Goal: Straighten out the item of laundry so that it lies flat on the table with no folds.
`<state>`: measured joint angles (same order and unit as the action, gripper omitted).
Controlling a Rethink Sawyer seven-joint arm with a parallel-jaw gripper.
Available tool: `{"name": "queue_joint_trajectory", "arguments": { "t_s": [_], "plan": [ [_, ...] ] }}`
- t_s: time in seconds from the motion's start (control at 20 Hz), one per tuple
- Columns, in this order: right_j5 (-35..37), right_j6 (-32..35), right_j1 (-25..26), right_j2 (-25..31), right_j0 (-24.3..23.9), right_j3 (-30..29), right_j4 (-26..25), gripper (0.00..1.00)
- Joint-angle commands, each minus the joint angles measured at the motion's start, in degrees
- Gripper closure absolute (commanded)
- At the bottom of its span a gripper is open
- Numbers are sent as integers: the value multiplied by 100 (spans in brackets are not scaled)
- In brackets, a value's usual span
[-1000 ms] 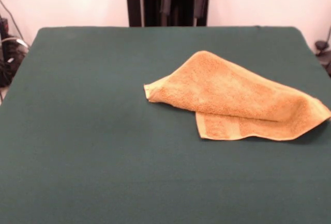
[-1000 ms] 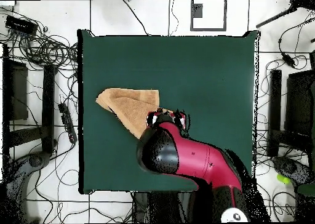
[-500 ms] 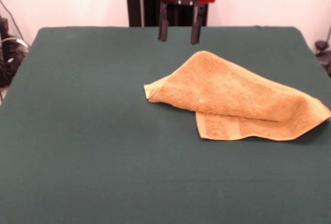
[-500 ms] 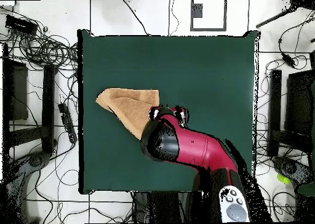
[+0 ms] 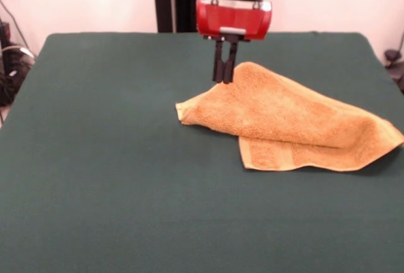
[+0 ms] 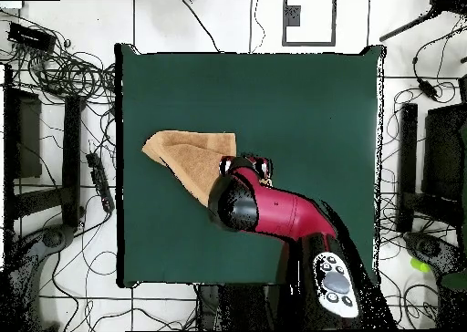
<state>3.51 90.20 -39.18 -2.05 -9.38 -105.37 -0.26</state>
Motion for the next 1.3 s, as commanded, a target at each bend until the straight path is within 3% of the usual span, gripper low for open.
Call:
{"name": "queue_joint_trajectory", "arguments": {
  "t_s": [0.05, 0.4, 0.7, 1.1, 1.15, 1.3],
  "plan": [
    [-255, 958, 231, 570, 262, 168, -26, 100],
    [-564, 1088, 258, 755, 184, 39, -11, 100],
    [-784, 1262, 262, 1694, -505, -286, -83, 100],
    [124, 1260, 251, 1279, -195, -226, 429, 100],
    [57, 1177, 240, 1147, -99, -204, 383, 0],
    [103, 1145, 225, 1056, -48, -193, 385, 0]
  ]
}}
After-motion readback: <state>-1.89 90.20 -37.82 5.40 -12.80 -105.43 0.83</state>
